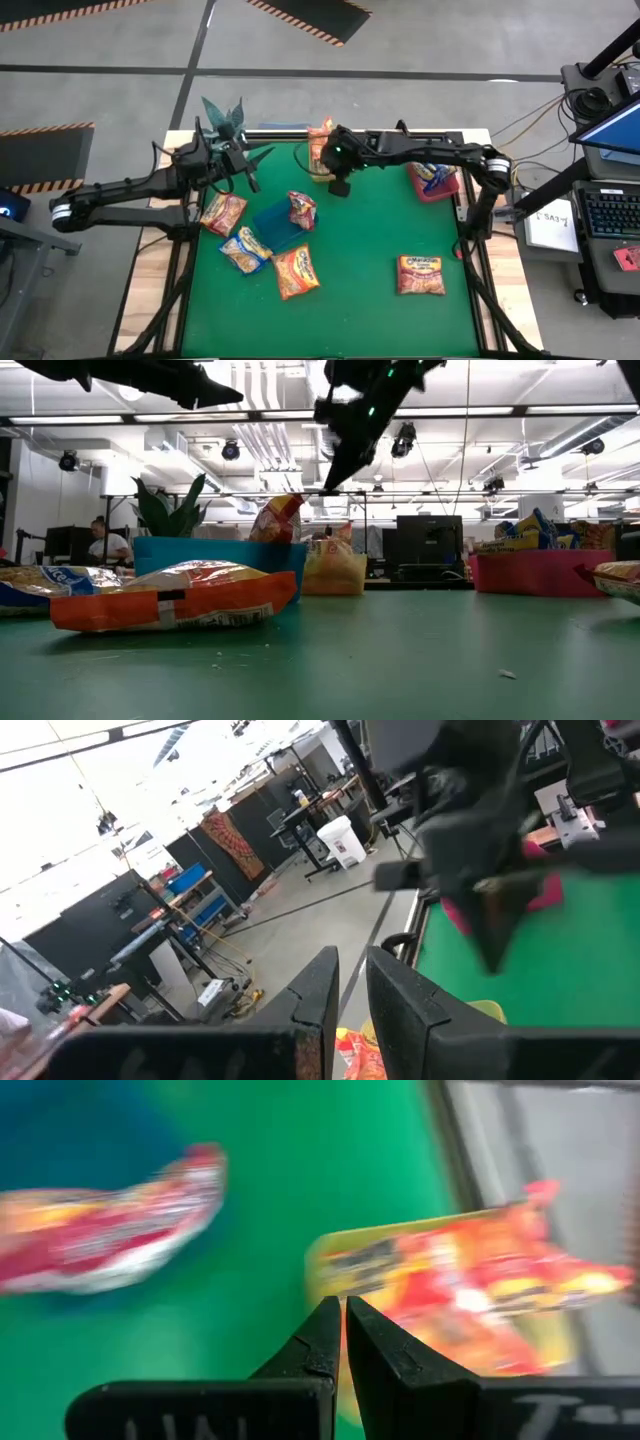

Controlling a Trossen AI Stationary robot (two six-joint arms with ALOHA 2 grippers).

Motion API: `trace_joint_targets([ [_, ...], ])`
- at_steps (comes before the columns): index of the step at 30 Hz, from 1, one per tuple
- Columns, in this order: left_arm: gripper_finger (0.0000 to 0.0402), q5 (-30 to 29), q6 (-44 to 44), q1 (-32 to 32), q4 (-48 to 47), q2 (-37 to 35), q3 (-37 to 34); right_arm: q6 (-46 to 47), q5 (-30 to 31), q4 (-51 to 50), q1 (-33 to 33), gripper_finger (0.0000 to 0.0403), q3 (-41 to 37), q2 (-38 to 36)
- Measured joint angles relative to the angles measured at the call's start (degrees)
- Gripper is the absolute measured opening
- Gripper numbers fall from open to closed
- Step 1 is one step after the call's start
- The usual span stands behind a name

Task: Sort Maruchan noodles
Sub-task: Put the red noodle pack into the blue bin

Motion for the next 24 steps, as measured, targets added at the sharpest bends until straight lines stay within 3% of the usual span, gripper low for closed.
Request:
trace_joint_targets([
  [4,0.0039,0.00,-2.26,0.00,-0.01,0.45,0.00,5.70,-7.67,-4.83,4.23,0.0012,-0.77,-3.33],
  [15,0.0039,0.37,-17.71,-1.09,-2.67,0.46,0.00,25.73,-16.82,-11.86,19.87,0.0012,-10.77,-8.96],
  [20,0.0039,5.37,-25.13,-4.08,-6.53,0.52,-0.12,37.49,-22.16,-19.17,27.76,0.0012,-17.02,-11.44],
  [24,0.0039,6.05,-27.52,-9.22,-6.49,0.52,-0.31,42.71,-22.95,-24.15,33.92,0.0012,-23.50,-13.85],
])
